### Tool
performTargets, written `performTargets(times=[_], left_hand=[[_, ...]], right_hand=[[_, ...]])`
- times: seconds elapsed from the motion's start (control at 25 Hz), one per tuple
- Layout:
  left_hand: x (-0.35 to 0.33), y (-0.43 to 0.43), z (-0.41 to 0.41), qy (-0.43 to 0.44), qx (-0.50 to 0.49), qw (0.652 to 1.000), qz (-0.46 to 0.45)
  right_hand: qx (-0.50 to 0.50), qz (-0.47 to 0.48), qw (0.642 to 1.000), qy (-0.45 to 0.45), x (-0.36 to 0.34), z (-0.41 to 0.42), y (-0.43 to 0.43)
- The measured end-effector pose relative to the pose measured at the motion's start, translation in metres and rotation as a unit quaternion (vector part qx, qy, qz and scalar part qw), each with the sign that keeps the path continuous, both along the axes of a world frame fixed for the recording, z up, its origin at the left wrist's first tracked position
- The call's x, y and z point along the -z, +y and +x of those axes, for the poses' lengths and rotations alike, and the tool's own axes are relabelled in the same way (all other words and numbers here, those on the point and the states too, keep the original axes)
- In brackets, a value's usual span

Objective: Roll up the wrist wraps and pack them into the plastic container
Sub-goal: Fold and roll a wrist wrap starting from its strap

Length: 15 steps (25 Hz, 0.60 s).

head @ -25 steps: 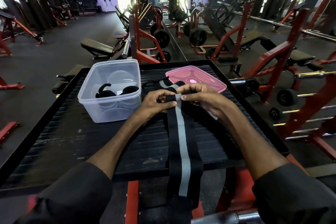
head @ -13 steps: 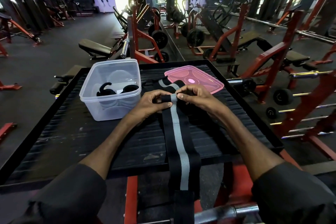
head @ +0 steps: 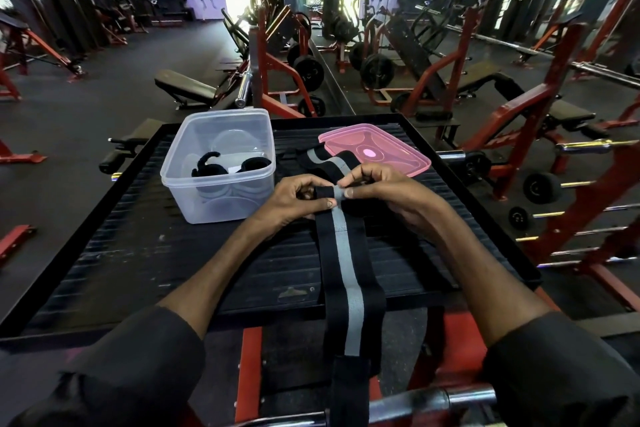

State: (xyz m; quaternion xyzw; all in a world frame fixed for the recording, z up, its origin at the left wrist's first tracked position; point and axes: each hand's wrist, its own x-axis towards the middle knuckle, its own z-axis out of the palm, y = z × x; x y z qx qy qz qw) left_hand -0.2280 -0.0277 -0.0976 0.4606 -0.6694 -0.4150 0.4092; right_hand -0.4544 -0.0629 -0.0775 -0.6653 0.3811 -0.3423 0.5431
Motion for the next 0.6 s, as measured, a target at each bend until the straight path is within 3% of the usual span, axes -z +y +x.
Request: performTargets(times=[0.12, 0.36, 0.44, 0.6], left_hand=[[-0.002, 0.001, 0.001, 0.022, 0.011, 1.0, -0.006], [-0.005, 0.004, 0.008, 0.068, 0.011, 0.998, 0.011], [-0.005, 0.005, 0.008, 0.09, 0.022, 0.995, 0.035], [-0.001, 0.007, 0.009, 0.038, 0.064, 0.992, 0.098]], right_hand=[[0.021, 0.066, 0.997, -0.032, -0.005, 0.003, 0.0], [-0.029, 0.021, 0.992, 0.119, -0.001, 0.0, 0.006], [-0.011, -0.013, 0.996, 0.082, -0.001, 0.0, 0.009], [-0.025, -0.069, 0.997, 0.004, 0.008, 0.001, 0.01]])
